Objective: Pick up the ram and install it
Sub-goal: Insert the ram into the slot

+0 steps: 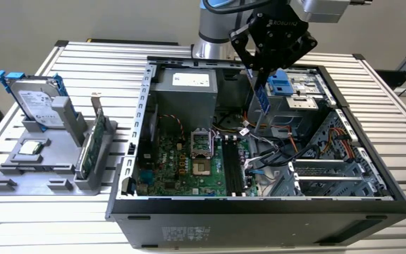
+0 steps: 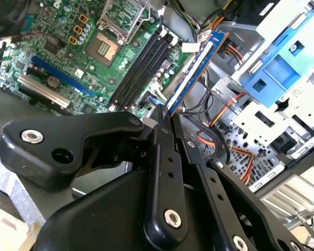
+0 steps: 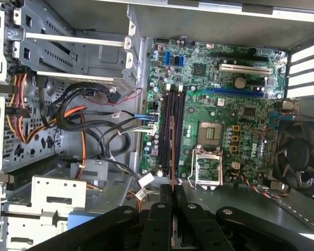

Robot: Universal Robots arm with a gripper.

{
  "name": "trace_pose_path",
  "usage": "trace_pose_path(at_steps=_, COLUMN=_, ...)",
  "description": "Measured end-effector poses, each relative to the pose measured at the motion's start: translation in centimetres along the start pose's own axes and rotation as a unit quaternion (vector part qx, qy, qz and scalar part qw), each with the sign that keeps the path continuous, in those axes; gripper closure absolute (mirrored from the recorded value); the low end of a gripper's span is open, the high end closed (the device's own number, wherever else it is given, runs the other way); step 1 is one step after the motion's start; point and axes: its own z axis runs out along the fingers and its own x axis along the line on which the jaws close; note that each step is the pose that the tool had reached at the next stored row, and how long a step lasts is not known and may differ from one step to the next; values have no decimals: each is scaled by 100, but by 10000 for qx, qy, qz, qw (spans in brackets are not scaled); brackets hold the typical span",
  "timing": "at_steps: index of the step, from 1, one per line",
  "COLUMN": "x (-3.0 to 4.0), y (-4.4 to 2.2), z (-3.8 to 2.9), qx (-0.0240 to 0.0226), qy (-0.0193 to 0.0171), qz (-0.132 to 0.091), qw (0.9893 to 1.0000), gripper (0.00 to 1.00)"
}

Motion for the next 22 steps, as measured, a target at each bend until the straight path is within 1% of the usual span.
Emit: trace_pose_path(at_steps=22, x=19, y=0, z=76, qx=1, qy=0, qz=27, qw=10000, gripper=100)
